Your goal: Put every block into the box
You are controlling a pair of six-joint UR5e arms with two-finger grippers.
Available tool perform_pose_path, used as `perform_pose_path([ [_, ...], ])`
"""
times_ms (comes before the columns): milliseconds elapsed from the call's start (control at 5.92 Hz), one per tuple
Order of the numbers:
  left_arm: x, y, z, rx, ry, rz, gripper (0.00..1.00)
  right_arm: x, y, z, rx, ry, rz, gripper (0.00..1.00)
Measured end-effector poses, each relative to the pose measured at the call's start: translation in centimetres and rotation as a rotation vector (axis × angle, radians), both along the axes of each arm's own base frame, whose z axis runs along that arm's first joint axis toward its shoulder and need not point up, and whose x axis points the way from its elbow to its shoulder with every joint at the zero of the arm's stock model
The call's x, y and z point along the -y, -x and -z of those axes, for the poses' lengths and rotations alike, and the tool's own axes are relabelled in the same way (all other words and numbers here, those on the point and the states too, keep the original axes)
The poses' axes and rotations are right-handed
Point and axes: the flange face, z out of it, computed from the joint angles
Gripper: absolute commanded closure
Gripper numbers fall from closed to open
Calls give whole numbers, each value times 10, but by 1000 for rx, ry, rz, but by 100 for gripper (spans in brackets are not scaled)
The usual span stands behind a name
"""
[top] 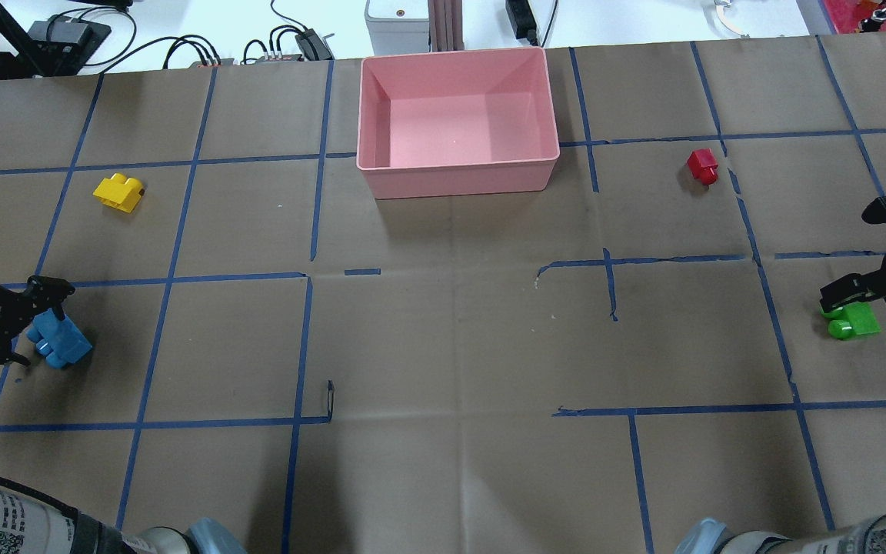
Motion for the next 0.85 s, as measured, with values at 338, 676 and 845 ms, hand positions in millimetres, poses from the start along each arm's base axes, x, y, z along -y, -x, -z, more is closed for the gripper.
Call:
perform_pose_path([
  [338,-1,1,5,1,4,0,0,-1,4,13,17,-18,-5,1],
  [676,-1,2,10,-5,-2,-1,0,-1,6,25,31,-39,-7,2],
  [845,0,3,14,-10,-7,-3,0,-2,6,29,34,-47,-7,24],
])
